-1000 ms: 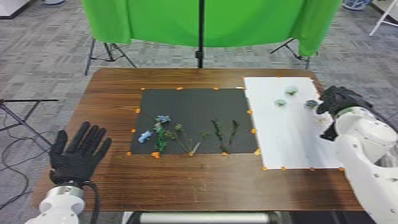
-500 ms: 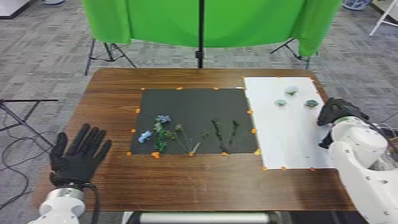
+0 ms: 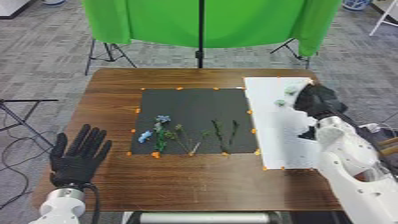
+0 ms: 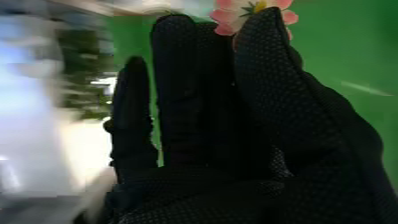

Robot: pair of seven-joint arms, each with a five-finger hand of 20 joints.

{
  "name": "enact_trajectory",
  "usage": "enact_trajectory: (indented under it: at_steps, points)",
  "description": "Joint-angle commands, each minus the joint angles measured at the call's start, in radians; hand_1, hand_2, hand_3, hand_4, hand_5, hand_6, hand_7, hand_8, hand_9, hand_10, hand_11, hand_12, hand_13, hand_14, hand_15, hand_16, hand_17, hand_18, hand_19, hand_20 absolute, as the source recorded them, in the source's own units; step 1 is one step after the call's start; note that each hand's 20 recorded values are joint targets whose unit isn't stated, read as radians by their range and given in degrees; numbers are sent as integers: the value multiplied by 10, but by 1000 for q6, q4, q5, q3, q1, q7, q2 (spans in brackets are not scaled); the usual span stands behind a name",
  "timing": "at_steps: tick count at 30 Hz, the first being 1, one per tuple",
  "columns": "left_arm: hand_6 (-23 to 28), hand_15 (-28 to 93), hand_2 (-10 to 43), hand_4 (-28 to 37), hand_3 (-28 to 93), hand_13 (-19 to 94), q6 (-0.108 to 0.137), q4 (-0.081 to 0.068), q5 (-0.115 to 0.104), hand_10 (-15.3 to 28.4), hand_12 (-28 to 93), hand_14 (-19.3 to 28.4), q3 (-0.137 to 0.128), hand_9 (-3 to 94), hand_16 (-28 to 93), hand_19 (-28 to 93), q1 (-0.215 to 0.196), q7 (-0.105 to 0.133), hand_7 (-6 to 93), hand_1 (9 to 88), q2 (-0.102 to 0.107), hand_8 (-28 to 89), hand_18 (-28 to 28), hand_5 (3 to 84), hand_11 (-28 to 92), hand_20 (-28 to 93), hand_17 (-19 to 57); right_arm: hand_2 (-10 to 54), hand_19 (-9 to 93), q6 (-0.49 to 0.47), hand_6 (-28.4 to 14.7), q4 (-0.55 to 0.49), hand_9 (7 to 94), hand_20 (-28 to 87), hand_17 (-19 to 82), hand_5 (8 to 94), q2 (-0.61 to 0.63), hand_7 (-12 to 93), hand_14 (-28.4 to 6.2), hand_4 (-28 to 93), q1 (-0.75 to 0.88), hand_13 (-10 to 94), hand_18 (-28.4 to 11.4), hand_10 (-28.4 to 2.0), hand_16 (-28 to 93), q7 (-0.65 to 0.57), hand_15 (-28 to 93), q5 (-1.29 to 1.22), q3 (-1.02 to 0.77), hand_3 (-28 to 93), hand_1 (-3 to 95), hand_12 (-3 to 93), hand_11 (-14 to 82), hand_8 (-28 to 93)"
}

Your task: Arrange flowers

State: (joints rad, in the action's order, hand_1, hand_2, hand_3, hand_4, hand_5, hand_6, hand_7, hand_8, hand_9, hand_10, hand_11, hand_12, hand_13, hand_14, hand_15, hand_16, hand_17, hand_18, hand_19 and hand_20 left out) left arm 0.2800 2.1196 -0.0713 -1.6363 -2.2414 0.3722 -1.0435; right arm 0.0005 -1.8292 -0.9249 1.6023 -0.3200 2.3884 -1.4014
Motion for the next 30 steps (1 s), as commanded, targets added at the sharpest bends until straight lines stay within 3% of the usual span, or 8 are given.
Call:
enact_trajectory:
  at_steps: [1, 5, 12, 17, 19, 24, 30]
  points:
    - [83, 213, 133, -283, 668, 320, 6, -6, -7, 143, 97, 129, 9, 397, -23, 340, 7, -12, 114, 240, -6, -99, 134, 449, 174, 130, -60, -80, 672, -189, 32, -29, 729, 407, 234, 785, -141, 204, -49, -283, -240, 629, -153, -58, 440, 448, 369, 77, 226, 565, 633, 217, 52, 7]
    - [83, 213, 131, -283, 675, 320, 3, -12, 2, 143, 96, 129, 20, 397, -24, 340, 25, -29, 114, 238, -5, -99, 134, 449, 174, 130, -60, -81, 666, -206, 35, 26, 727, 412, 233, 783, -233, 211, -45, -283, -321, 631, -152, -56, 445, 512, 360, 117, 345, 566, 629, 215, 55, 2]
    - [84, 212, 123, -283, 678, 319, 0, -20, -2, 142, 97, 129, 30, 397, -25, 340, 44, -34, 113, 250, 1, -99, 134, 449, 175, 129, -60, -83, 665, -187, 35, 76, 728, 420, 236, 781, -312, 216, -44, -283, -349, 636, -152, -57, 450, 569, 360, 175, 486, 574, 623, 216, 59, -5]
    - [84, 212, 123, -283, 678, 320, 7, -26, 5, 143, 96, 129, 28, 396, -24, 341, 56, -41, 113, 251, 8, -99, 134, 449, 175, 130, -60, -85, 664, -151, 36, 154, 729, 424, 237, 782, -343, 219, -42, -283, -354, 638, -152, -57, 451, 557, 360, 193, 514, 574, 624, 216, 59, -7]
    - [84, 212, 122, -283, 679, 320, 7, -19, -3, 143, 96, 129, 30, 396, -24, 341, 45, -28, 114, 251, 12, -99, 134, 449, 175, 129, -60, -87, 666, -135, 36, 163, 731, 426, 239, 783, -345, 219, -42, -283, -346, 640, -153, -58, 452, 549, 362, 217, 524, 575, 625, 218, 60, -9]
    - [84, 213, 122, -283, 678, 320, 2, -20, 3, 142, 96, 129, 33, 397, -24, 341, 51, -39, 114, 253, 9, -100, 133, 450, 175, 129, -59, -88, 669, -96, 36, 202, 734, 429, 241, 784, -359, 219, -41, -283, -345, 642, -154, -60, 453, 523, 364, 275, 538, 576, 625, 221, 60, -11]
    - [83, 212, 122, -283, 677, 320, 4, -20, -1, 141, 96, 129, 32, 397, -24, 341, 49, -34, 115, 254, 12, -99, 134, 449, 175, 128, -59, -90, 670, -96, 35, 243, 734, 431, 242, 784, -377, 219, -41, -283, -344, 642, -155, -60, 452, 519, 364, 305, 519, 579, 624, 222, 59, -11]
